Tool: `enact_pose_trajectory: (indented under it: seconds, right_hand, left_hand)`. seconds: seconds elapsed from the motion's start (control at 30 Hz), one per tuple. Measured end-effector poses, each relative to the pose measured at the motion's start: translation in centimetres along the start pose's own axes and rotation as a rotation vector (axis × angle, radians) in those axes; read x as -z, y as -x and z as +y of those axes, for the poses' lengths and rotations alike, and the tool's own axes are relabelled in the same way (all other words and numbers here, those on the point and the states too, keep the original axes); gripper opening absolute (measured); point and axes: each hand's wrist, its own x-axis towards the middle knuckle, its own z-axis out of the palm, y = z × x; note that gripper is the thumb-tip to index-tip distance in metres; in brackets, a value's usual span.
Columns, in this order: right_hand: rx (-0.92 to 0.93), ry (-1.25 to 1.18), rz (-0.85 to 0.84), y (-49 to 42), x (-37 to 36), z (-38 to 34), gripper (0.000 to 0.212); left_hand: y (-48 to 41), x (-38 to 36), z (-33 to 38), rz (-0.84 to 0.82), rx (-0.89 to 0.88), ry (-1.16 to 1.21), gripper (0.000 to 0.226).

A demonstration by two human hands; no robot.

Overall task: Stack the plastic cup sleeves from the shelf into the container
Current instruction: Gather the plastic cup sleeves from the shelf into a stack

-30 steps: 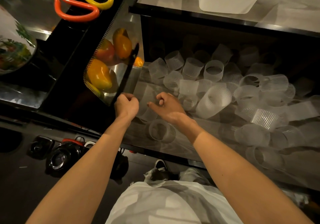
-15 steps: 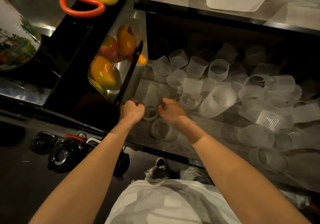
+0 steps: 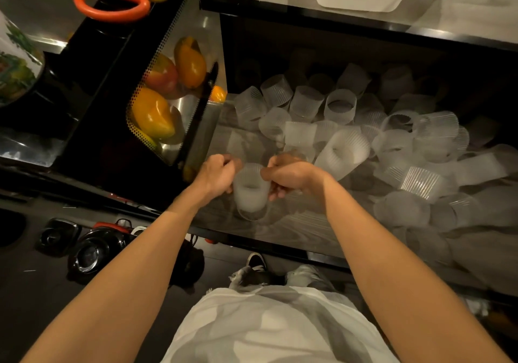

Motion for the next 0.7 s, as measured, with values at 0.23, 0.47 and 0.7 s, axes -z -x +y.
enact_pose_trajectory:
  seconds: [0.23,0.47,0.7]
  right_hand:
    - [-0.018,0.025,0.116,-1.0,-0.8,2.2,0.015]
    - [0.04,0.103,0.282,-1.7,-2.1,4.7,0.012]
    - [0.175,0.077,0.518,0.0,-1.4,5.1,0.005]
  left_hand:
    - [0.1,-1.4,-2.1,-0.018,-0.039,-0.015,0.018]
    - [-0.6,-2.6,-2.3,0.012,-0.008,-0.131,0.014]
    - [-1.9,-4.3,0.8,0.078,-0.088,0.026,0.014]
